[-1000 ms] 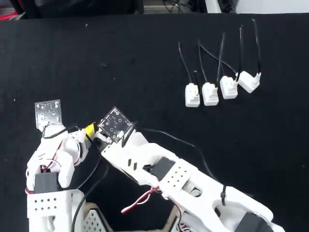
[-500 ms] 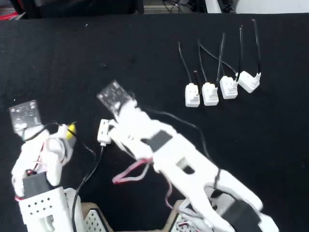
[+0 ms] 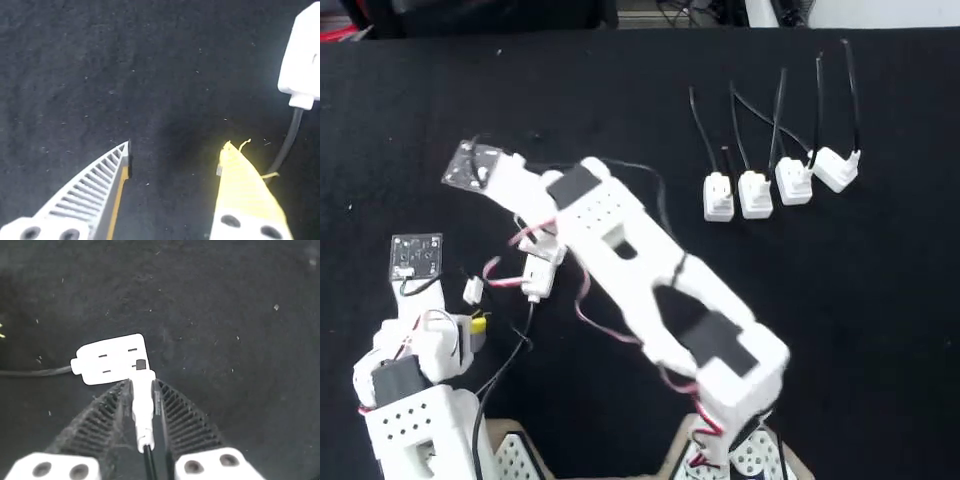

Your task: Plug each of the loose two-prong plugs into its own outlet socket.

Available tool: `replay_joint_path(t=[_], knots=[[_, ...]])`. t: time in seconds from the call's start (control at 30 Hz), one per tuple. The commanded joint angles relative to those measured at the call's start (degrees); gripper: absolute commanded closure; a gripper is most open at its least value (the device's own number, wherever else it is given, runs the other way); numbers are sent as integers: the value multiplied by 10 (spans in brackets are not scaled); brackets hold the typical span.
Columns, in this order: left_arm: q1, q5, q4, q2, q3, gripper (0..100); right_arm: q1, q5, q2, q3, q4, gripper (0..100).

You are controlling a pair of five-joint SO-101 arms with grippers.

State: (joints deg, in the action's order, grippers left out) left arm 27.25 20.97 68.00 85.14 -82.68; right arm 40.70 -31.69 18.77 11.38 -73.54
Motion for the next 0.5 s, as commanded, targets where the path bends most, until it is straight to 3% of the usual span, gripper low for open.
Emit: replay_joint_path(t=[0.0,0.27,0.47], knots=[[-13,5,-18,4,-8,712,-8,-57,49,137,-68,988],[-14,5,-19,6,-17,712,-7,-77,160,311,-165,988],[-13,4,-19,6,-16,712,2,-116,199,349,-204,988]])
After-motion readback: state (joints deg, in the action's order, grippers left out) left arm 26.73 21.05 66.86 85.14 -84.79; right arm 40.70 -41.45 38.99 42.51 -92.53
